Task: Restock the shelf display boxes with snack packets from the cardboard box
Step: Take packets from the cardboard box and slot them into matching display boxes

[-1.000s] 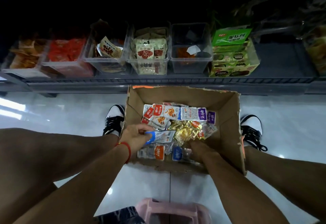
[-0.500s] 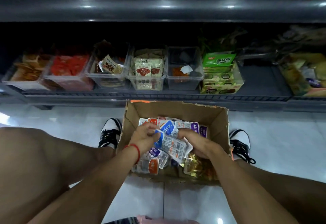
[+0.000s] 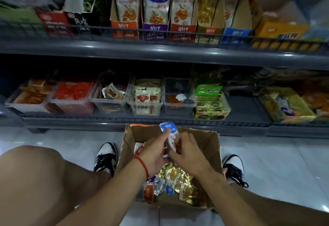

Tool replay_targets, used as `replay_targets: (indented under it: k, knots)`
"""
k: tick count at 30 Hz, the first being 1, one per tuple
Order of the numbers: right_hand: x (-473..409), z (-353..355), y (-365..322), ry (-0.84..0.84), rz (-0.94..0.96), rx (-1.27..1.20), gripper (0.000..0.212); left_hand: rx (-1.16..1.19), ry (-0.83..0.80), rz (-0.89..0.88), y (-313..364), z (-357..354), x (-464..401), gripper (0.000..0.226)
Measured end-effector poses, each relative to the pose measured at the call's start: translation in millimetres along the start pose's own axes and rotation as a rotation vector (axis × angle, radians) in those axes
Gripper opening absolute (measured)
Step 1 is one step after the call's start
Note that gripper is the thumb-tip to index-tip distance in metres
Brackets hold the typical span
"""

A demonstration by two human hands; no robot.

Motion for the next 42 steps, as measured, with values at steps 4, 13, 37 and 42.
replay_targets:
  k: [4,13,37,42]
  knots:
    - [-1.0,15.8,-6.8,0.015,0.059,-0.035,0.033,-0.047,0.026,-0.165,15.9,-2.8,8.7,0.030]
    - [-24.0,120.1,-55.7,0.060,0.149,-0.216,0.077,-0.383,-0.108,-0.456,67.9,-37.2,51.0,0.049]
    - [-41.5,276.9,-128.3,-0.060,0.136,-0.024,0.039,-0.735,-0.243,-0.730,185.1,-126.3,76.1,0.049]
    - [-54.7,339.4,-143.2,0.123,0.179,0.162,0.037,-0.754,-0.109,-0.824,217.4,-112.9,71.6,0.066]
Point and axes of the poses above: each hand's wrist, its own x-axis away from the middle knuckle, its own z-axis out of the back of the hand, y = z × x, the point moved 6 cm from there along -x, towards the middle knuckle, and after that the axes turned 8 degrees about z, right-handed, at the moved point
